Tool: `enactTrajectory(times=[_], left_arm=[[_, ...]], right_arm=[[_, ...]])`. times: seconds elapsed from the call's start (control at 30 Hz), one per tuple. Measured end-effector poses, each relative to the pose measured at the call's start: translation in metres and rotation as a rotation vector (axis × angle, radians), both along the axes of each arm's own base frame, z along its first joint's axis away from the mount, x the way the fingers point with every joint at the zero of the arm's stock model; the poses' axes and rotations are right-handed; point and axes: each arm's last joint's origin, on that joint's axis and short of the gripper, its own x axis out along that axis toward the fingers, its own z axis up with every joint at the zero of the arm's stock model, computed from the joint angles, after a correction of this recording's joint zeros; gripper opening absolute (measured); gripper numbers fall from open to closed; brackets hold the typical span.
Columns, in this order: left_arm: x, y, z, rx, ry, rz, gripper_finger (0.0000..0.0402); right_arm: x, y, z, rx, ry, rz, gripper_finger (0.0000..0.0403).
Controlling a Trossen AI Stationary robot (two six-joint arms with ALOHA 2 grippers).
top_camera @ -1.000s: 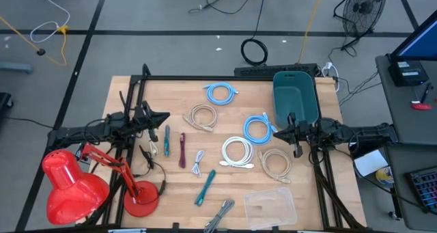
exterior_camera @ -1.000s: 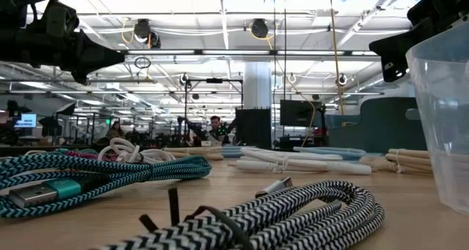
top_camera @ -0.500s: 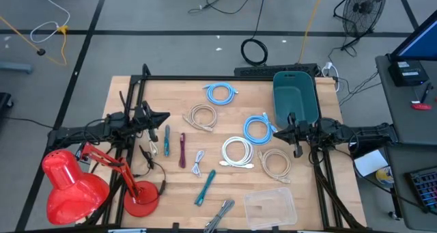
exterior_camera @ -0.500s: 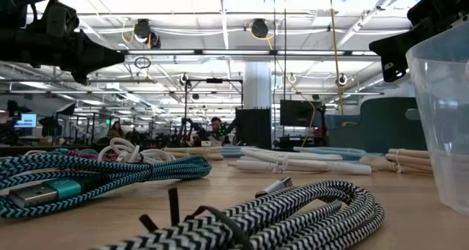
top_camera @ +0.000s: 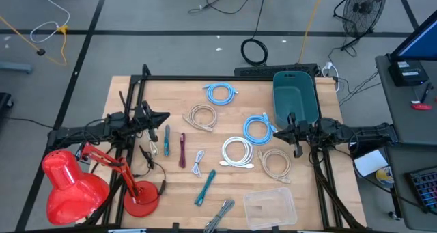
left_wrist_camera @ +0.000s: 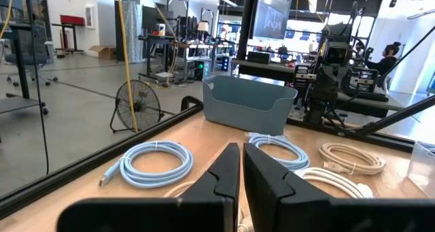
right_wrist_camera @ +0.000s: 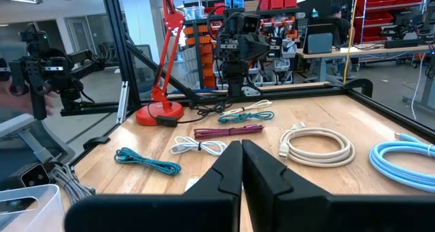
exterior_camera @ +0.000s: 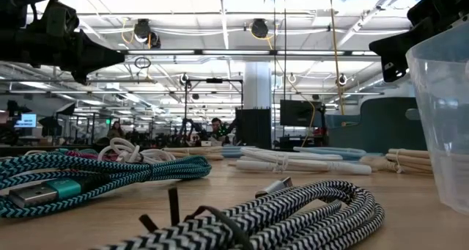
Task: Pick & Place USB Port
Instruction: Put the bottom blue hdmi cable into the blue bin
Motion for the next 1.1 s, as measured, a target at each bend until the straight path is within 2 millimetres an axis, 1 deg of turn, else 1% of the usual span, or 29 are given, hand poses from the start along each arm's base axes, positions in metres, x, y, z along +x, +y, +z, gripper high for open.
enactTrajectory(times=[0.07, 0.1, 0.17, 0.23, 0.3, 0.4, 0.47, 0.57, 0.63, 0.7, 0.8, 0.87, 1.1], left_arm=[[0.0, 0.0, 0.003, -0.005, -0.032, 0.0, 0.0021], [-0.001, 0.0, 0.007, -0.023, -0.081, -0.003, 0.0021], [-0.003, 0.0, 0.018, -0.103, -0.233, -0.009, 0.0021], [-0.007, 0.001, 0.03, -0.234, -0.421, -0.012, 0.0021], [-0.013, 0.001, 0.041, -0.36, -0.617, -0.024, 0.0021], [-0.025, 0.002, 0.056, -0.513, -0.897, -0.057, 0.0021], [-0.034, 0.002, 0.065, -0.595, -1.07, -0.096, 0.0021], [-0.046, 0.002, 0.073, -0.645, -1.252, -0.159, 0.0021], [-0.051, 0.001, 0.076, -0.611, -1.304, -0.175, 0.0021], [-0.054, 0.001, 0.078, -0.557, -1.312, -0.161, 0.0021], [-0.054, 0.001, 0.078, -0.542, -1.31, -0.155, 0.0021], [-0.054, 0.0, 0.078, -0.535, -1.305, -0.168, 0.0021], [-0.056, 0.0, 0.08, -0.559, -1.332, -0.211, 0.0021]], right_arm=[[0.0, 0.0, 0.001, -0.002, -0.006, 0.0, 0.0], [0.0, 0.0, 0.001, -0.001, -0.015, 0.0, 0.0], [0.0, 0.0, 0.005, 0.058, -0.046, 0.004, 0.0], [-0.001, 0.0, 0.009, 0.15, -0.088, 0.012, 0.0], [-0.002, 0.0, 0.015, 0.185, -0.148, 0.01, 0.0], [-0.006, -0.002, 0.03, 0.228, -0.305, -0.034, 0.0], [-0.011, -0.004, 0.041, 0.273, -0.443, -0.073, 0.0], [-0.023, -0.008, 0.058, 0.324, -0.664, -0.15, 0.0], [-0.032, -0.01, 0.067, 0.37, -0.802, -0.197, 0.0], [-0.04, -0.012, 0.074, 0.418, -0.914, -0.23, 0.0], [-0.049, -0.013, 0.079, 0.452, -1.016, -0.242, 0.0], [-0.051, -0.013, 0.08, 0.457, -1.044, -0.236, 0.0], [-0.051, -0.013, 0.08, 0.456, -1.044, -0.233, 0.0]])
